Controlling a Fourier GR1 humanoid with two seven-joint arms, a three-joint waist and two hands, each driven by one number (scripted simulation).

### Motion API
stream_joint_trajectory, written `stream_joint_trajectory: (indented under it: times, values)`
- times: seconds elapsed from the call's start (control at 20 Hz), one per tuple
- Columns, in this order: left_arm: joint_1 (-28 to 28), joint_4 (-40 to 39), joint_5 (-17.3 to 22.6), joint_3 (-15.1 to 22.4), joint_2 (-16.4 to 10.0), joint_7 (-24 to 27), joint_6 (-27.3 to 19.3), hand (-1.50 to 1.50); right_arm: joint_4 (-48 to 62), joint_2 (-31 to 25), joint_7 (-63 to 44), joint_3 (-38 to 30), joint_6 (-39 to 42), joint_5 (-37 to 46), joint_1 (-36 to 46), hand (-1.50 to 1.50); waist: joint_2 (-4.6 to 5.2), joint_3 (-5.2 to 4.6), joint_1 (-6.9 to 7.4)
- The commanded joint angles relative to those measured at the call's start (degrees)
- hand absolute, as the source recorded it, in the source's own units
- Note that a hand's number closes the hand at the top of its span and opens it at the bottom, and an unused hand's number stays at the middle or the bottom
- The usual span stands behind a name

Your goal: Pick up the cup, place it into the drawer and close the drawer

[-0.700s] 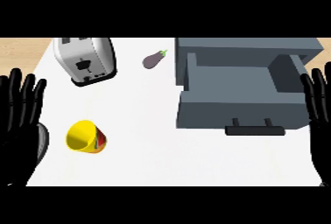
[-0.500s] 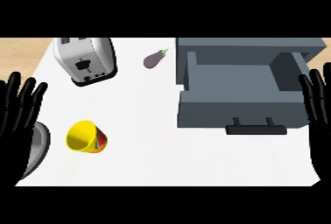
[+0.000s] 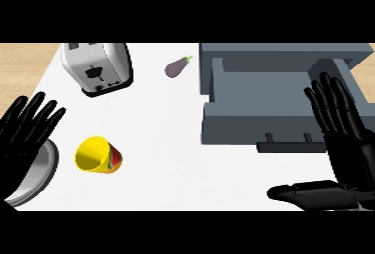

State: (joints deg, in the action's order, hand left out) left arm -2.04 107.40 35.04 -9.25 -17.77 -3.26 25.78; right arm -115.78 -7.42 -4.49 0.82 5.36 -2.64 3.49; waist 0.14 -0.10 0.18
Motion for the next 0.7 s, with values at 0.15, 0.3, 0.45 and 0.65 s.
stream_joint_trajectory:
  times: [0.15, 0.3, 0.45, 0.65]
  values:
    - [4.46, -18.21, -1.16, -5.24, -4.23, 4.08, 9.50, -1.50, 7.29, 0.12, 1.15, -0.76, 1.63, -0.76, 5.19, -1.50, 0.00, 0.07, -0.24]
    - [4.81, -22.03, -4.68, -4.36, -2.89, 5.60, 10.64, -1.50, 4.59, -1.82, -1.64, -4.37, 2.43, -3.44, 6.44, -1.50, -0.10, 0.08, -0.32]
    - [7.33, -30.33, -11.08, -4.66, -2.38, 11.63, 12.46, -1.50, 6.25, -2.10, 1.11, -4.71, 3.67, -3.30, 5.98, -1.50, -0.02, 0.07, -0.52]
    - [8.72, -37.48, -17.33, -5.10, -1.84, 18.44, 12.29, -1.50, 6.39, -1.88, -1.89, -4.72, 2.40, -2.35, 9.49, -1.50, -0.07, 0.06, -0.33]
